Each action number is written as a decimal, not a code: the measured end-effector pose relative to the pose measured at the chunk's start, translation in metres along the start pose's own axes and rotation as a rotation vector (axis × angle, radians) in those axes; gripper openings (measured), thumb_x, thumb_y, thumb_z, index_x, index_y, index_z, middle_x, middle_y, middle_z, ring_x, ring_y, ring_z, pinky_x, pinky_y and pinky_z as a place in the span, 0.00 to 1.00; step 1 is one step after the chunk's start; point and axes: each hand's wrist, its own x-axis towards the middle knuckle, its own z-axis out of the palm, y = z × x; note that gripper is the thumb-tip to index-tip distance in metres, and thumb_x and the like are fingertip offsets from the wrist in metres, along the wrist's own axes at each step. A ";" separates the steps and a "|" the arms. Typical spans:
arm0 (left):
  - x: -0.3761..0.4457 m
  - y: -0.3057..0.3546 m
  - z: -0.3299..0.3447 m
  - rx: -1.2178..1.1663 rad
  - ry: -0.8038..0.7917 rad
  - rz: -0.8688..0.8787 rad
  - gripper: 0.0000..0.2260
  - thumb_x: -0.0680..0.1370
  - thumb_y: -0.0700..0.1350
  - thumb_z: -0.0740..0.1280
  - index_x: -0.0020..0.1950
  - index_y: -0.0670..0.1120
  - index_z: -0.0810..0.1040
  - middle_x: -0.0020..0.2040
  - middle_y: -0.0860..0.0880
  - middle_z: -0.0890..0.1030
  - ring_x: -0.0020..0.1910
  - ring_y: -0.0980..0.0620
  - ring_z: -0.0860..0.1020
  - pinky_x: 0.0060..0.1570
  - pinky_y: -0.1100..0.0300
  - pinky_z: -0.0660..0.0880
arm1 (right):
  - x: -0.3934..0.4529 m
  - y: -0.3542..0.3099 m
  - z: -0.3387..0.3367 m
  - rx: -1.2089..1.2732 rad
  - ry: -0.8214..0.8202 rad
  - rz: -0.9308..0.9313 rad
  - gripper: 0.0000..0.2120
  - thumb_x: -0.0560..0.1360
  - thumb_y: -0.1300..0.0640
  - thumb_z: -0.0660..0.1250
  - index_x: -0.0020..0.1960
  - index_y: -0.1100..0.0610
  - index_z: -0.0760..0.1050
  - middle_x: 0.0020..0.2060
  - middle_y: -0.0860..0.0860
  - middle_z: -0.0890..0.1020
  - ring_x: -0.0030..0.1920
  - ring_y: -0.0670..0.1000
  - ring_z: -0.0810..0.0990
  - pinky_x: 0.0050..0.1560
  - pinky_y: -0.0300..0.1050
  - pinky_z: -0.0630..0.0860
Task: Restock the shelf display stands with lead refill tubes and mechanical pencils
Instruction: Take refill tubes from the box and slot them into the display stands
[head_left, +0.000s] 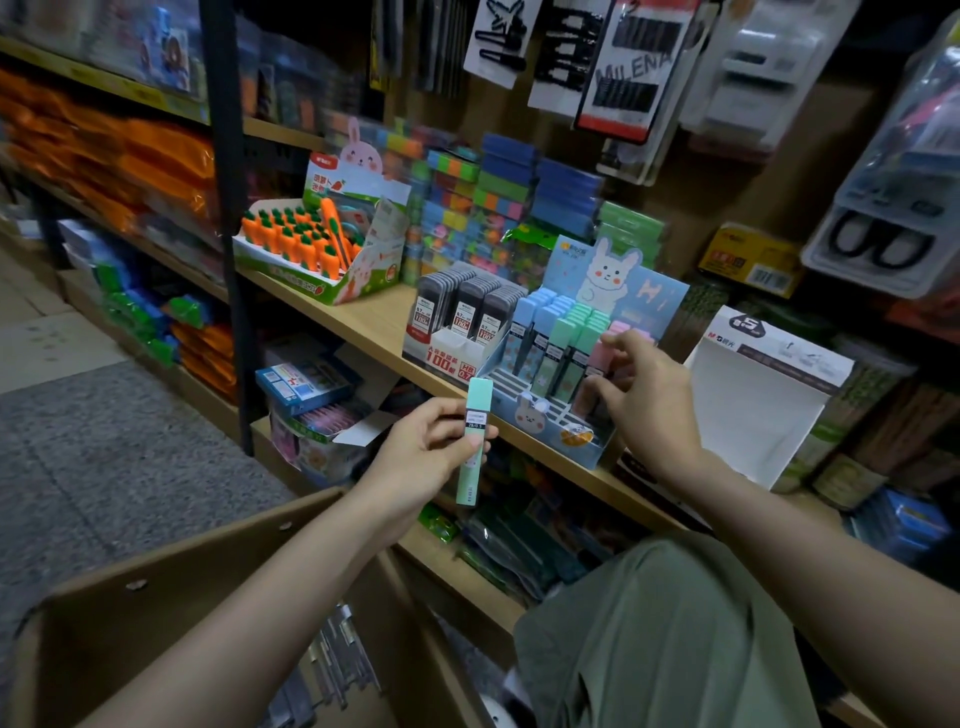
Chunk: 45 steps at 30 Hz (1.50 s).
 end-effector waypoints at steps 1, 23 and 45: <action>0.000 0.000 0.001 -0.006 0.007 0.004 0.14 0.79 0.37 0.66 0.63 0.49 0.74 0.51 0.50 0.85 0.52 0.53 0.83 0.47 0.61 0.79 | -0.002 -0.001 -0.003 -0.019 -0.002 -0.015 0.19 0.73 0.58 0.73 0.62 0.53 0.76 0.49 0.53 0.84 0.49 0.54 0.82 0.53 0.52 0.79; 0.023 0.011 0.024 0.396 -0.074 0.298 0.13 0.80 0.47 0.65 0.64 0.58 0.75 0.56 0.56 0.78 0.58 0.59 0.76 0.60 0.57 0.74 | 0.011 -0.066 -0.043 0.190 -0.311 -0.048 0.10 0.69 0.54 0.77 0.44 0.49 0.76 0.38 0.44 0.82 0.37 0.40 0.82 0.40 0.37 0.80; 0.044 -0.027 0.012 1.330 -0.088 0.452 0.27 0.82 0.59 0.53 0.78 0.61 0.46 0.79 0.51 0.49 0.78 0.51 0.44 0.76 0.47 0.52 | 0.052 -0.028 -0.021 -0.112 -0.170 -0.110 0.08 0.71 0.57 0.76 0.44 0.57 0.78 0.41 0.51 0.84 0.40 0.48 0.81 0.43 0.42 0.78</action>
